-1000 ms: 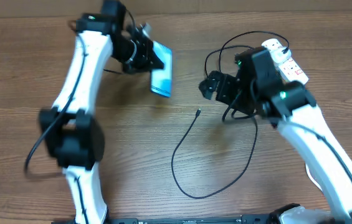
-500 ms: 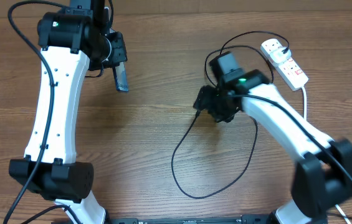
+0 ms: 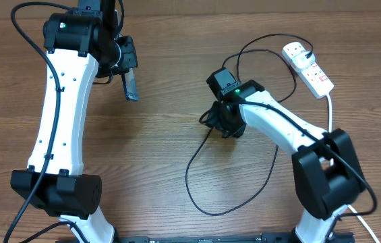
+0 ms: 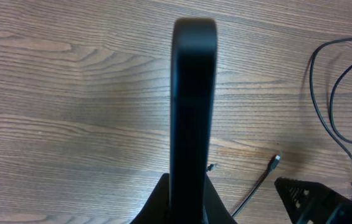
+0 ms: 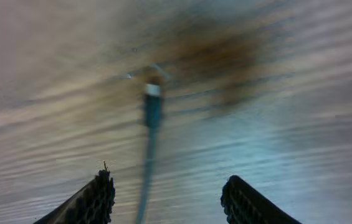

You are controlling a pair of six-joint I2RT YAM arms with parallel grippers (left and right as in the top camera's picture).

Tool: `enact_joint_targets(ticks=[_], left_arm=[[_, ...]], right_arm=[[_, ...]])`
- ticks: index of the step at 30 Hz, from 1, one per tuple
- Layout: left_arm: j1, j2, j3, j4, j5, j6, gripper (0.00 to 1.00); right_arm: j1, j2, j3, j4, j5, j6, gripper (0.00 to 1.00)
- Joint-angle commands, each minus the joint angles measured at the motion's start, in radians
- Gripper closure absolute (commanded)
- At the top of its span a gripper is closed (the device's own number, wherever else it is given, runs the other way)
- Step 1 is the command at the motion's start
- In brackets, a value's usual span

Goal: Plug charger to phone and switch on socket
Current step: 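Lower the right gripper onto the black cable's USB-C plug and grasp it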

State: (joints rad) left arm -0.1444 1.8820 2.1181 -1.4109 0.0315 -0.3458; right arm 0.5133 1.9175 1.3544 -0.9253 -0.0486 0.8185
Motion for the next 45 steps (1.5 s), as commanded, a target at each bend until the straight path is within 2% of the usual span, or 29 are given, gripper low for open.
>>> enact_joint_targets(ticks=[1,6,8,13,22,28,41,45], left_arm=[[-0.013,-0.005,0.005,0.005,-0.013,-0.022,0.96],[-0.013,-0.005,0.005,0.004,-0.012,-0.022,0.96],[-0.013,-0.005,0.005,0.004,-0.012,-0.024,0.96],[-0.013,-0.005,0.005,0.003,-0.009,-0.029,0.96],[-0.013,-0.005,0.005,-0.003,-0.008,-0.029,0.96],[-0.013,-0.005,0.005,-0.003,-0.009,-0.029,0.96],[-0.013,-0.005,0.005,-0.006,-0.009,-0.029,0.96],[-0.013,-0.005,0.005,-0.006,-0.008,-0.029,0.96]], right_arm=[[0.003,0.053,0.113,-0.076,-0.002,-0.045,0.44],[0.003,0.105,0.293,-0.24,0.011,-0.099,0.43],[0.003,0.13,0.31,-0.259,0.01,-0.098,0.43],[0.011,0.196,0.308,-0.251,0.012,-0.05,0.51],[0.036,0.246,0.286,-0.206,0.055,-0.003,0.55],[0.036,0.254,0.281,-0.206,0.048,-0.004,0.65],[0.023,0.256,0.217,-0.126,0.047,-0.012,0.65],[0.014,0.256,0.217,-0.1,0.003,-0.09,0.65]])
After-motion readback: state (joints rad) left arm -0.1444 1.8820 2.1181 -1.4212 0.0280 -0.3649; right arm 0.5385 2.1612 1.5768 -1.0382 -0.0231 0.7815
